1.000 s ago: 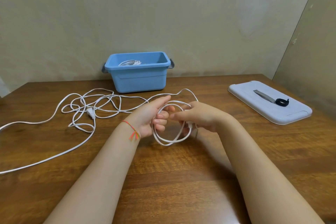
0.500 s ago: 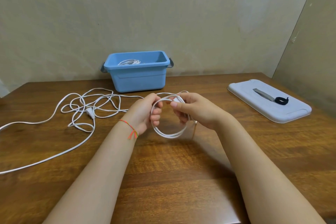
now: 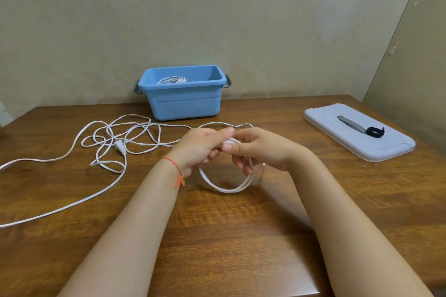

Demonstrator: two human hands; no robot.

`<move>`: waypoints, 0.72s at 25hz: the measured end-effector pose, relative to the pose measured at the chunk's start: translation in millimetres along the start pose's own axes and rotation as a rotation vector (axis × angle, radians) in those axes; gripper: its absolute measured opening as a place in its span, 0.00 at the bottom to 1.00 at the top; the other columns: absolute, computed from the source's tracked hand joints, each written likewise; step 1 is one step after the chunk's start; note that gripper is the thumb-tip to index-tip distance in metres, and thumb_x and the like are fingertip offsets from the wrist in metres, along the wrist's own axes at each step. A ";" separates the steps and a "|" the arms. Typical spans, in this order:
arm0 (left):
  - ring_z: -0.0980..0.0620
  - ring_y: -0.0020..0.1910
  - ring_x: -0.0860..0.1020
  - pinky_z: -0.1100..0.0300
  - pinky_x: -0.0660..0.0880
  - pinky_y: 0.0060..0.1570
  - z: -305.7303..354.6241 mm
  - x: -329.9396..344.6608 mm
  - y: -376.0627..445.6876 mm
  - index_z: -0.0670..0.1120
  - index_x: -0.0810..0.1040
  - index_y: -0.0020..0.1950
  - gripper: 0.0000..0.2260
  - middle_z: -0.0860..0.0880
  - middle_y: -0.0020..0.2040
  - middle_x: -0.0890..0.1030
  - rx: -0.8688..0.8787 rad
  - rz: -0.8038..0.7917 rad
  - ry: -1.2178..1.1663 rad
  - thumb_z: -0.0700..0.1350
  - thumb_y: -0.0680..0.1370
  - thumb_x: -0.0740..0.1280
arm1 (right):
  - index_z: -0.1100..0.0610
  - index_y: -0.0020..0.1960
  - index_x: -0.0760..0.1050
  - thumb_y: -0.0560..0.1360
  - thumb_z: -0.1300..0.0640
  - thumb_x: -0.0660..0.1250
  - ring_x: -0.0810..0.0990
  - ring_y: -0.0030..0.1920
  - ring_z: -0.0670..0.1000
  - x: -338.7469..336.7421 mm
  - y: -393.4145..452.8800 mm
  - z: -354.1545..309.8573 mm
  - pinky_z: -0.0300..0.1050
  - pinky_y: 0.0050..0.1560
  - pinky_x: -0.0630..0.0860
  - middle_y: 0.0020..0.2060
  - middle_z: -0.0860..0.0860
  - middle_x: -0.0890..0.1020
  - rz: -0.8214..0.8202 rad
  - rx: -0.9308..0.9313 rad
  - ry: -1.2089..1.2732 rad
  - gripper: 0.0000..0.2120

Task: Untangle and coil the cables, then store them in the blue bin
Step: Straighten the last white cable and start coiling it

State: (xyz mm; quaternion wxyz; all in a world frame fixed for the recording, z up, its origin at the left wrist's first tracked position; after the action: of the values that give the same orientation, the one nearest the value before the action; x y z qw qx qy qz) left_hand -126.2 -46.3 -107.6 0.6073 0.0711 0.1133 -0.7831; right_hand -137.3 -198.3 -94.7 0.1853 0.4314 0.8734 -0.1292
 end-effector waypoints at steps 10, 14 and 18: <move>0.58 0.19 0.61 0.68 0.56 0.20 -1.8 -4.7 4.1 0.44 0.77 0.55 0.15 0.49 0.30 0.71 -0.046 -0.060 -0.335 0.55 0.79 0.66 | 0.58 0.41 0.74 0.83 0.44 0.56 0.59 0.29 0.48 -5.1 1.9 2.6 0.40 0.33 0.64 0.28 0.49 0.61 0.116 0.016 0.189 0.22; 0.56 0.22 0.65 0.66 0.61 0.20 -2.1 3.2 1.0 0.40 0.77 0.51 0.12 0.46 0.33 0.73 -0.108 -0.203 -0.315 0.48 0.81 0.59 | 0.60 0.40 0.76 0.82 0.48 0.60 0.59 0.29 0.48 -6.1 3.0 2.8 0.42 0.32 0.60 0.29 0.51 0.62 0.159 0.033 0.186 0.19; 0.51 0.25 0.67 0.64 0.65 0.24 0.7 12.0 -5.8 0.41 0.77 0.47 0.21 0.43 0.32 0.73 -0.091 -0.265 -0.115 0.58 0.83 0.57 | 0.59 0.42 0.76 0.81 0.50 0.63 0.60 0.28 0.47 -4.4 5.2 4.1 0.39 0.28 0.59 0.29 0.51 0.68 0.184 0.088 0.064 0.14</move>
State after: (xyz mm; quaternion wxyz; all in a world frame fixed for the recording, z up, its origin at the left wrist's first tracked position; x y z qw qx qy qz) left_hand -134.8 -56.3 -109.4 0.5069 -0.0172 0.1223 -0.8531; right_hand -129.8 -199.9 -96.8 0.1491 0.5213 0.8291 -0.1361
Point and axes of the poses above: each hand's wrist, its own y-axis towards the middle knuckle, its own x-axis out of the palm, z = x × y, the point moved 4 cm from there along y, towards the middle knuckle
